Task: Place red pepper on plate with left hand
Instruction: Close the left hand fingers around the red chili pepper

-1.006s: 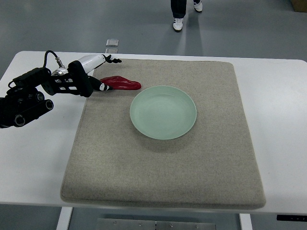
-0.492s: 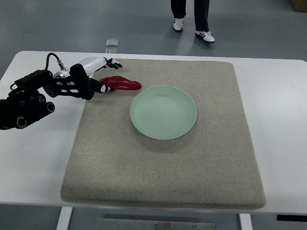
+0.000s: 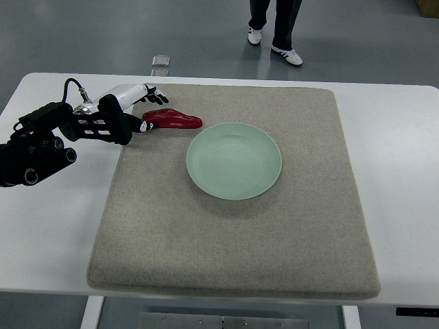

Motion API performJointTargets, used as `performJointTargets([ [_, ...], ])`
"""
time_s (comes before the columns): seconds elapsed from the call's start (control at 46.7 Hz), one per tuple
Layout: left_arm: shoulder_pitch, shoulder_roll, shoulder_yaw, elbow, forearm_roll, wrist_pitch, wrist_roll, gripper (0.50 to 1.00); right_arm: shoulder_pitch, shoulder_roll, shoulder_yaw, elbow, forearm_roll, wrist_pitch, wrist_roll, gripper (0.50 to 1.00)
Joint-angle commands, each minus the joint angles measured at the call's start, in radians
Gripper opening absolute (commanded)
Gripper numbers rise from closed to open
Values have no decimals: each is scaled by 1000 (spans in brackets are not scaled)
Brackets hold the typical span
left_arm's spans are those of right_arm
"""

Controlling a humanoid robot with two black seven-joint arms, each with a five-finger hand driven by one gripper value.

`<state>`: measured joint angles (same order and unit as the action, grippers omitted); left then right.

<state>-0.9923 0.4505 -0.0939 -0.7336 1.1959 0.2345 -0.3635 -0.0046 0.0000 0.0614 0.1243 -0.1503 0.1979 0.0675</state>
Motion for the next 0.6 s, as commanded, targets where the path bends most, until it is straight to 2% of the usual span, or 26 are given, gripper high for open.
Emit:
performJointTargets([
  [0.0,0,-4,0,0,-1,0,0,722,0,0,0,0,0,0,0,932],
  [0.578,0,-26,8,11,-1,0,0,707,0,0,0,0,0,0,0,932],
])
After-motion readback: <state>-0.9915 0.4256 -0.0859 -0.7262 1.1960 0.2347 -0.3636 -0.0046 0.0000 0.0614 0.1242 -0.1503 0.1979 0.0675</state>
